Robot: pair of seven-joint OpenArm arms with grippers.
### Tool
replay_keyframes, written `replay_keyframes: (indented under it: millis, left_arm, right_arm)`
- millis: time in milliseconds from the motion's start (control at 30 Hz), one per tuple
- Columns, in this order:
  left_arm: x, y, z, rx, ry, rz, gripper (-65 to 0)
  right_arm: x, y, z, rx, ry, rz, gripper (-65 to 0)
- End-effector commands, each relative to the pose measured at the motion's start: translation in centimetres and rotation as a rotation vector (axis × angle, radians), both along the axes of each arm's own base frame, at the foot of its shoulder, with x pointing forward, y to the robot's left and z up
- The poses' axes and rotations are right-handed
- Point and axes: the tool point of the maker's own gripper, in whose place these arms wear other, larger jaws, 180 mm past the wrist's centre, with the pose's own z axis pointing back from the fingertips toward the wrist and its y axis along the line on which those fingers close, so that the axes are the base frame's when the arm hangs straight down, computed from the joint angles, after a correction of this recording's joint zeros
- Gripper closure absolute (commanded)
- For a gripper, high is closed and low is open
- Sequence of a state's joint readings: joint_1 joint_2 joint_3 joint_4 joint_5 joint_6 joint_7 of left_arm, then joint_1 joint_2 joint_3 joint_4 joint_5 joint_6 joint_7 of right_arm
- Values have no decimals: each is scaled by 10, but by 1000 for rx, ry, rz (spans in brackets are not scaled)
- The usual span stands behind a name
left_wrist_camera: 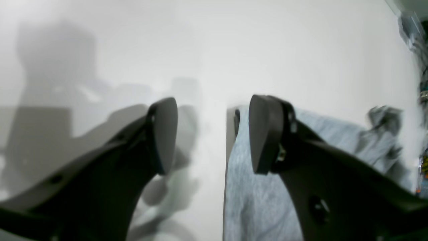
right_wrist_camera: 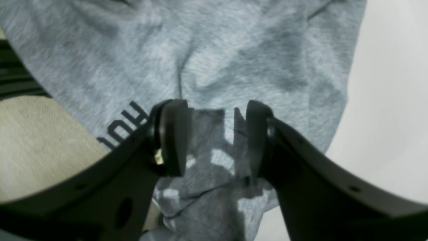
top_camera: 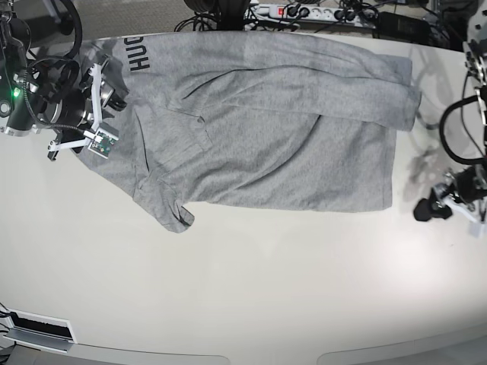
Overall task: Layout the t-shirt on the table in an organized manner, then fold the t-shirt properly
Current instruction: 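Release the left gripper and move it to the shirt's hem corner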
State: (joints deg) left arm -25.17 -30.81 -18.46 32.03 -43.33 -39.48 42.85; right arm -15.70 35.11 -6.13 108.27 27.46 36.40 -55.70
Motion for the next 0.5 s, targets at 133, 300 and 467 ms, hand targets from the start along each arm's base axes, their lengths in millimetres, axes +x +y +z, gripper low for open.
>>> replay_keyframes:
  millis: [133,300,467]
  left_arm:
    - [8,-5,-12,48,-15,50,-351]
    - [3,-35,-32,39,20,3,-351]
    - [-6,-78,-46,29,48,-146,-351]
  right_arm:
    - [11,-7,8,-6,-37,-49,-303]
    - [11,-7,9,-4,-38,-55,-303]
    - [11,-1,10,39,-29,-74,-303]
